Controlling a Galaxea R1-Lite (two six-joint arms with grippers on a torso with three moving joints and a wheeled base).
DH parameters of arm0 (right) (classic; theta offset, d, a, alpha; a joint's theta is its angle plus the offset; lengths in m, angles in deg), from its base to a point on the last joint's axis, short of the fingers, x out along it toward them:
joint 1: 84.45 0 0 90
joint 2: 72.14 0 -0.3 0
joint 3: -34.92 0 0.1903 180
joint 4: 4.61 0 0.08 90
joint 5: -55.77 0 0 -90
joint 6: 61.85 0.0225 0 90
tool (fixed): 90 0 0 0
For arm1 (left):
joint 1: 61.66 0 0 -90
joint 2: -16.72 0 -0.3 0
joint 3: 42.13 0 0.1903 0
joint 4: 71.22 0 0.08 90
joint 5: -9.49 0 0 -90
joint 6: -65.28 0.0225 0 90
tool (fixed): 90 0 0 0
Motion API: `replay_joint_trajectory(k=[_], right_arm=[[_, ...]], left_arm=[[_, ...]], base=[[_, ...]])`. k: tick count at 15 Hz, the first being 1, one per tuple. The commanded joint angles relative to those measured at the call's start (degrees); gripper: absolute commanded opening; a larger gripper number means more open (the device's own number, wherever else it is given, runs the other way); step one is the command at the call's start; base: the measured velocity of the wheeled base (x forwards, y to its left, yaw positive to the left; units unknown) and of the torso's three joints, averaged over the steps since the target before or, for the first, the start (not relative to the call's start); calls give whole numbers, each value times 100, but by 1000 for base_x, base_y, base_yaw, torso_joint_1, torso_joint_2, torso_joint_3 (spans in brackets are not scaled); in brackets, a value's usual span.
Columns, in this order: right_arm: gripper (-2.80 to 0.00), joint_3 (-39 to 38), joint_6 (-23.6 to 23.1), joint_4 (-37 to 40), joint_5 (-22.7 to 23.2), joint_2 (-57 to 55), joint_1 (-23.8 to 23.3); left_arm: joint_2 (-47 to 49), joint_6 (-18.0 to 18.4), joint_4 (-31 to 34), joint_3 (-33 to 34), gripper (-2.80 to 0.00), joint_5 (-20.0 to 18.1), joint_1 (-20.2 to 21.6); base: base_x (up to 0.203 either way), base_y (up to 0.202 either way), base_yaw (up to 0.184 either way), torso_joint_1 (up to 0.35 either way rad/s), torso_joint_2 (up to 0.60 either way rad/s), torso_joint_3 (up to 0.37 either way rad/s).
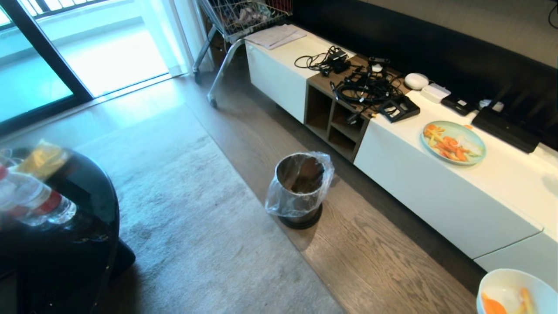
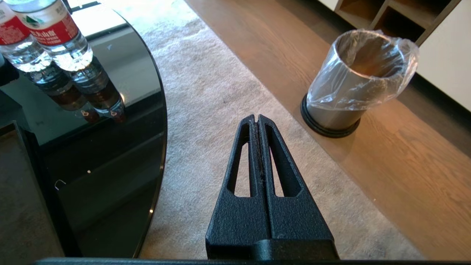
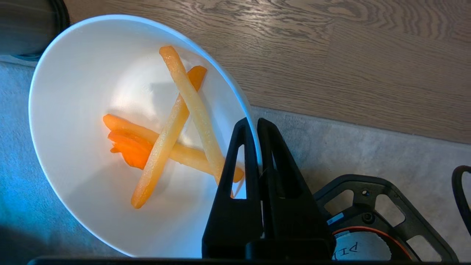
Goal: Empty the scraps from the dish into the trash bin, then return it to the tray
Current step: Move the bowl over the trash can
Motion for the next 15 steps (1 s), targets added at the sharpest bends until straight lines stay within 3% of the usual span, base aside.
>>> replay_joint_trajectory(k=[1,4,9,15], right_arm=[[-280,17,-85,9,-12,2,5],[-280,96,-173,-154,-9,-7,11],[-280,332,-813,-861,-18,-27,10],[-280,891,-1235,-1806,-3,-929,6]], left_arm=[[-2,-4,-1,1,-280,2,0],[-2,-4,-1,1,-280,2,0],[-2,-12,-1,5,-280,2,0],[-2,-12,-1,10,-280,2,0]], base=[[0,0,0,1,-2,-189],[0,0,0,2,1,-196],[0,0,0,2,2,-195],[0,0,0,7,3,-201]])
